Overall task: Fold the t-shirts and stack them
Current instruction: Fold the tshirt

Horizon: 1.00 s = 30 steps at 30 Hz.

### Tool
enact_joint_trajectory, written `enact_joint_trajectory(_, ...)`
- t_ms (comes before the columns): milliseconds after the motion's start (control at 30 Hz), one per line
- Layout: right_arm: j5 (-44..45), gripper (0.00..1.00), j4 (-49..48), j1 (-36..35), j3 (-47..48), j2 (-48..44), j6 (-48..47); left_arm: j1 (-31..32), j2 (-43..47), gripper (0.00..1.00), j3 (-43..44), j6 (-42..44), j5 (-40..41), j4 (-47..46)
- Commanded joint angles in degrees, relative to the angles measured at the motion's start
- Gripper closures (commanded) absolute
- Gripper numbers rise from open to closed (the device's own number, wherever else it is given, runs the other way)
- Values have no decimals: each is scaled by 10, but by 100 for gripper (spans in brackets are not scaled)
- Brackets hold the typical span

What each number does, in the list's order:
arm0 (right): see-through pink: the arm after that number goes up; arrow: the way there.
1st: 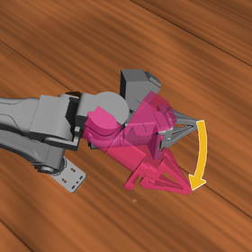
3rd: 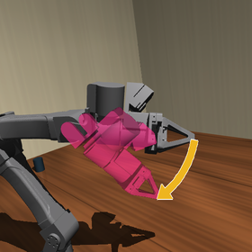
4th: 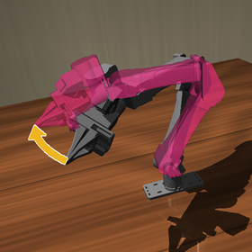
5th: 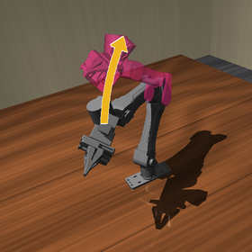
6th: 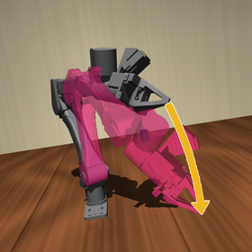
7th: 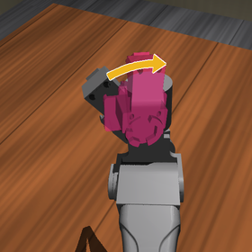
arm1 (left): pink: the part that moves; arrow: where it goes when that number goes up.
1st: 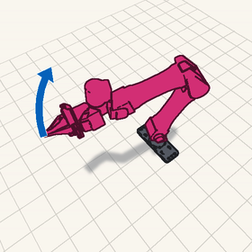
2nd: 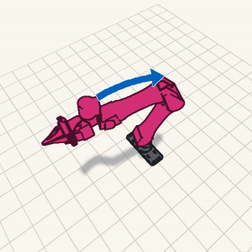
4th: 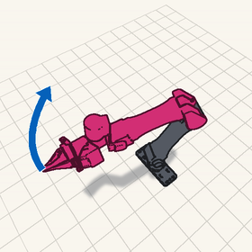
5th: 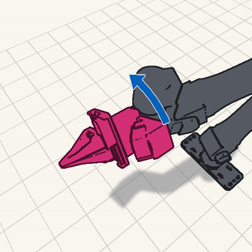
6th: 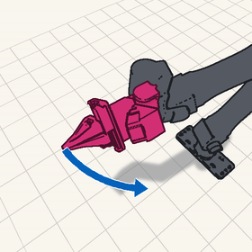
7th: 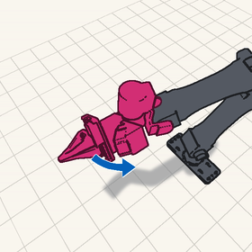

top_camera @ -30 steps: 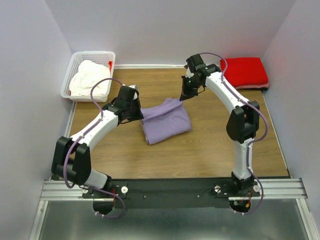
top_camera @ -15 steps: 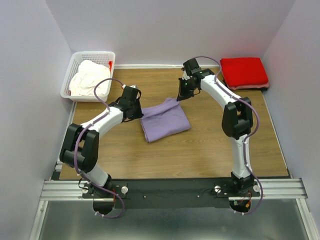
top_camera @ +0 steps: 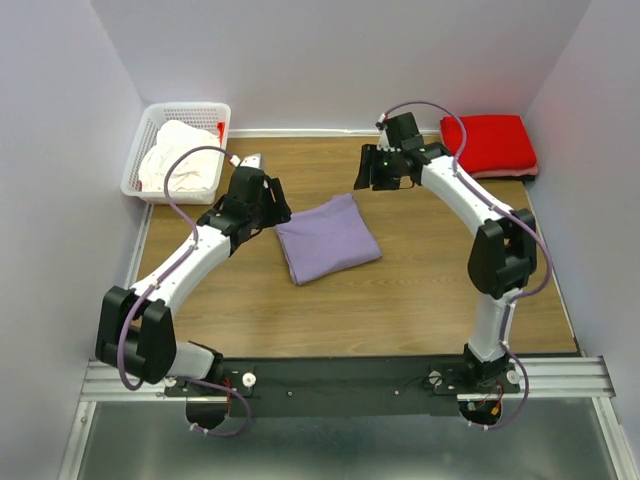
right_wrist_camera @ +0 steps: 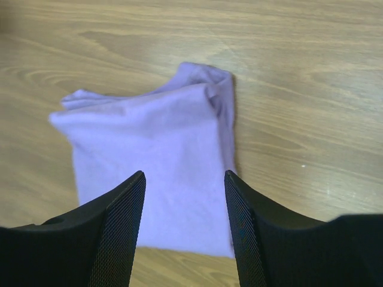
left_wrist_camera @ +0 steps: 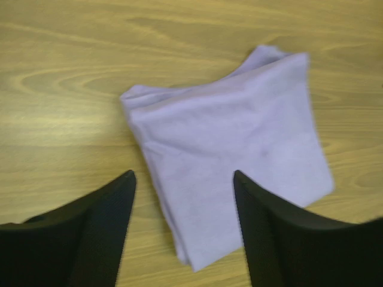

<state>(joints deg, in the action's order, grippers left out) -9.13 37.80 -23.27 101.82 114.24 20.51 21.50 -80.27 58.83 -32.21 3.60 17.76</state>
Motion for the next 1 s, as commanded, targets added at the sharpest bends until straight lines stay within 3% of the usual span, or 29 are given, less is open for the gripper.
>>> enact_joint_trajectory(0,-105,38,-125,3,-90,-49,0,16,27,34,-56,-11,-60,-62)
enact_joint_trajectory(67,-174,39,-168,2,-121,-52,14,17,17,46,-76,-17,-75,-85)
enact_joint_trajectory(167,-246,39,-252,2,-156,-38,47,16,-15,49,-84,-18,-86,-137)
enact_joint_trajectory(333,-311,39,-335,4,-125,38,73,-19,-111,50,-36,0,-102,-175)
enact_joint_trajectory(667,-355,38,-514,54,-87,224,181,-85,-294,51,60,11,-128,-188)
enact_joint_trajectory(767,-367,38,-594,81,-121,243,239,-95,-330,51,84,14,-142,-185)
enact_joint_trajectory(967,-379,37,-609,88,-160,176,244,-97,-315,48,116,27,-140,-165)
